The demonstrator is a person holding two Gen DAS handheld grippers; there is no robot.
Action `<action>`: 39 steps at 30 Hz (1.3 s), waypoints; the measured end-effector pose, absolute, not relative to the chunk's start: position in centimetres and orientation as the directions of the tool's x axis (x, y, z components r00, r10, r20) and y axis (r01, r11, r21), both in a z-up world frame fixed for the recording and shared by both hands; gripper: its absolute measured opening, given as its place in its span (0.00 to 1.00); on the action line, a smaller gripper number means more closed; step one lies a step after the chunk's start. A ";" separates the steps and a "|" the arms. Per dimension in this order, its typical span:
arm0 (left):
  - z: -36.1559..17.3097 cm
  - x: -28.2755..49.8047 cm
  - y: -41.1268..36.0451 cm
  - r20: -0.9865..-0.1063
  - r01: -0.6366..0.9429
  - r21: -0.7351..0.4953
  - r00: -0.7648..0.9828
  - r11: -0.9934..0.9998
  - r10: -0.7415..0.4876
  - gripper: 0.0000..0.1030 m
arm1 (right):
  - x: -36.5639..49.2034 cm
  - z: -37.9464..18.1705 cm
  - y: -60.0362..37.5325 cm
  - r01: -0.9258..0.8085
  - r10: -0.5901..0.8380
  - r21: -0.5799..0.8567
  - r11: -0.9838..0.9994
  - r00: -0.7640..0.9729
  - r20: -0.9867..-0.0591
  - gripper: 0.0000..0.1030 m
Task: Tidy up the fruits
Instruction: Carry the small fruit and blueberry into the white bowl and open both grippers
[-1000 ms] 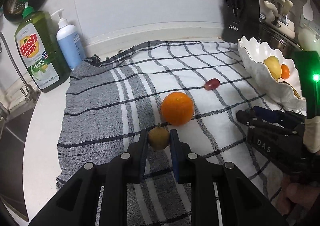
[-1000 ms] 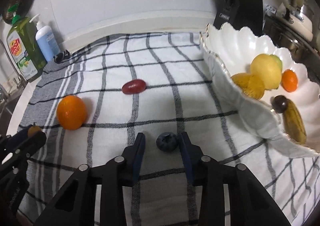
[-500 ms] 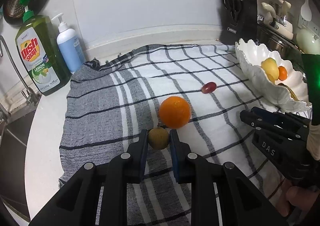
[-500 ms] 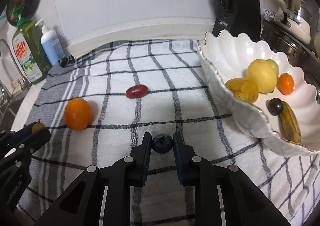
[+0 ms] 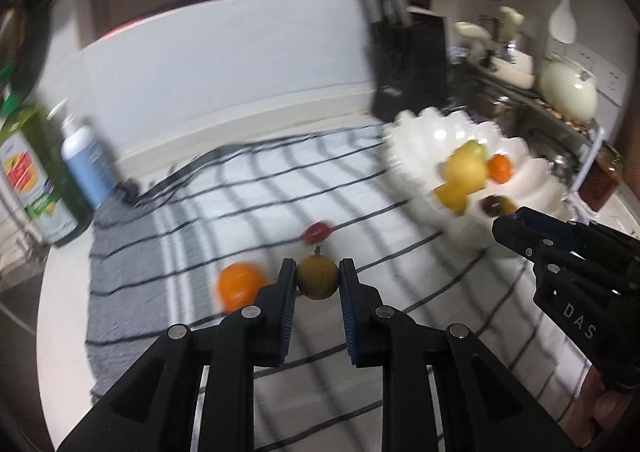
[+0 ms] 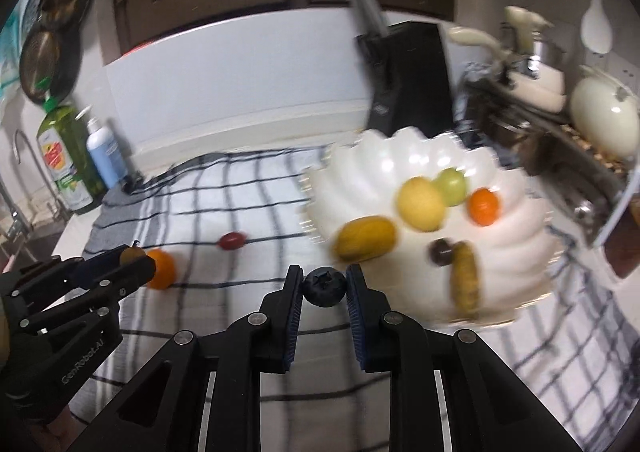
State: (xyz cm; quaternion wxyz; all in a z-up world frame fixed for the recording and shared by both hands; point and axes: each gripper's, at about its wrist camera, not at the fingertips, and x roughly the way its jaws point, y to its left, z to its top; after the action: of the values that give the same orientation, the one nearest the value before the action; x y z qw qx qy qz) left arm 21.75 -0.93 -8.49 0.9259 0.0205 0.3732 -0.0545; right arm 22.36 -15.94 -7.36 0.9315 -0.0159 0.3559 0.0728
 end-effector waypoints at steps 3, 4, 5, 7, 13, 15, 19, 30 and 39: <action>-7.8 22.7 -3.8 -0.689 0.170 -0.012 0.713 0.985 -0.132 0.22 | 22.9 -6.5 -18.4 -0.103 0.082 0.007 0.995 0.744 -0.663 0.23; -7.6 23.1 -4.7 -0.689 0.188 -0.019 0.710 0.982 -0.149 0.22 | 23.3 -6.2 -19.8 -0.080 0.062 0.004 0.997 0.746 -0.663 0.23; -7.4 23.6 -5.8 -0.688 0.207 -0.024 0.706 0.978 -0.167 0.22 | 23.6 -6.1 -20.9 -0.064 0.048 0.000 0.998 0.747 -0.663 0.23; -7.0 24.4 -7.5 -0.690 0.237 -0.031 0.698 0.971 -0.192 0.22 | 24.3 -6.0 -22.8 -0.040 0.024 -0.009 0.999 0.742 -0.670 0.23; -6.6 27.2 -12.3 -0.698 0.324 -0.064 0.662 0.944 -0.275 0.22 | 26.8 -6.6 -27.0 -0.011 0.025 0.024 1.000 0.715 -0.698 0.23; -7.0 28.2 -13.9 -0.711 0.340 -0.055 0.647 0.939 -0.276 0.22 | 27.7 -7.0 -28.3 -0.001 0.028 0.039 0.999 0.705 -0.708 0.23; -8.4 29.7 -16.0 -0.745 0.366 -0.062 0.603 0.928 -0.287 0.22 | 28.8 -7.9 -29.9 -0.002 0.040 0.053 0.999 0.682 -0.730 0.23; -10.3 30.2 -17.8 -0.781 0.377 -0.038 0.567 0.926 -0.263 0.36 | 29.7 -9.1 -30.6 -0.037 0.061 0.049 0.998 0.659 -0.750 0.23; -8.9 29.5 -15.7 -0.757 0.301 0.022 0.628 0.953 -0.181 0.66 | 28.3 -7.0 -30.1 0.056 -0.053 -0.019 0.998 0.728 -0.684 0.83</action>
State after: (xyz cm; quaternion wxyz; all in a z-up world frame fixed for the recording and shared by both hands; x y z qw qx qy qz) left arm 29.54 -15.74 -8.94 0.8993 0.0734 0.4097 -0.1341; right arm 28.32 -30.13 -6.96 0.9295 0.0015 0.3676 -0.0293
